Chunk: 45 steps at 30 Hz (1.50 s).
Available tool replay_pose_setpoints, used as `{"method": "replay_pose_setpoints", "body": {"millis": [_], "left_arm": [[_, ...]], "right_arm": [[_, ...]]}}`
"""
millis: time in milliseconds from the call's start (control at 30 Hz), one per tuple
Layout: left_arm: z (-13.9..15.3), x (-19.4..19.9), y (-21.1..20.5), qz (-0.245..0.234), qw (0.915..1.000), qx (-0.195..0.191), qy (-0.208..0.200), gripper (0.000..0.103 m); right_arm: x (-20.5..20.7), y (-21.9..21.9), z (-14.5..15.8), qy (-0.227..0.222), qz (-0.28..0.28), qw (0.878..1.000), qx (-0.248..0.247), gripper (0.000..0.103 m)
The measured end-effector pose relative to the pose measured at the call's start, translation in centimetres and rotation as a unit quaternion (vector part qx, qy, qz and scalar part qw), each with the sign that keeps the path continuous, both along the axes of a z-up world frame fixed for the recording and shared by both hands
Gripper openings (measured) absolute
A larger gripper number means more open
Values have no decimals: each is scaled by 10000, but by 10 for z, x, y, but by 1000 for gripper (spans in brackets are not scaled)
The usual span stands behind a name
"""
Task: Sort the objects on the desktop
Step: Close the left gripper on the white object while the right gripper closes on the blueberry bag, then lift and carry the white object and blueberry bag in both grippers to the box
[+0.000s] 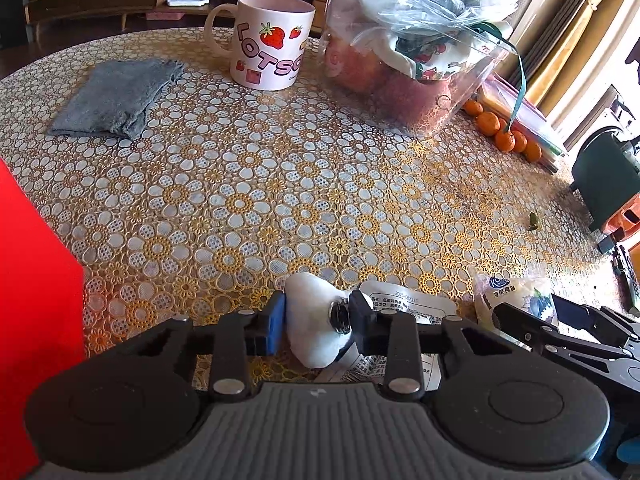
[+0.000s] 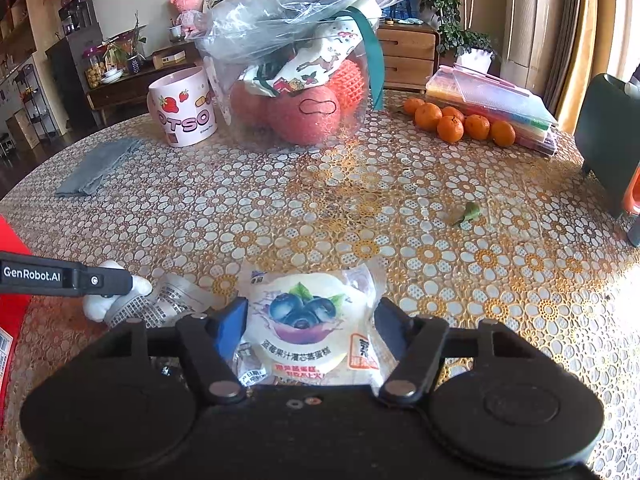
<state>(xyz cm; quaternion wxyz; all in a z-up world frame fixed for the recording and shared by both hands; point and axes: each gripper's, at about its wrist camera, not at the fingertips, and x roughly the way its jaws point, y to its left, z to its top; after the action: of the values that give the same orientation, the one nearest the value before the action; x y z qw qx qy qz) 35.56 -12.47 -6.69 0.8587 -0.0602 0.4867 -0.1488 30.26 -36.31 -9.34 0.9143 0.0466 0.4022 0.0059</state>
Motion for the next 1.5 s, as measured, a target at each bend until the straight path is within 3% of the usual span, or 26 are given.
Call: {"method": "replay_pose_setpoints", "body": {"millis": [400, 800, 1500], "left_arm": [[18, -13, 22, 164, 9997, -3, -188, 32], [54, -46, 22, -48, 9988, -125, -473, 32], [104, -137, 65, -312, 9950, -203, -926, 32]], "right_arm": [[-17, 1, 10, -43, -33, 9999, -96, 63], [-53, 9, 41, -174, 125, 9996, -178, 63], [-128, 57, 106, -449, 788, 9959, 14, 63]]}}
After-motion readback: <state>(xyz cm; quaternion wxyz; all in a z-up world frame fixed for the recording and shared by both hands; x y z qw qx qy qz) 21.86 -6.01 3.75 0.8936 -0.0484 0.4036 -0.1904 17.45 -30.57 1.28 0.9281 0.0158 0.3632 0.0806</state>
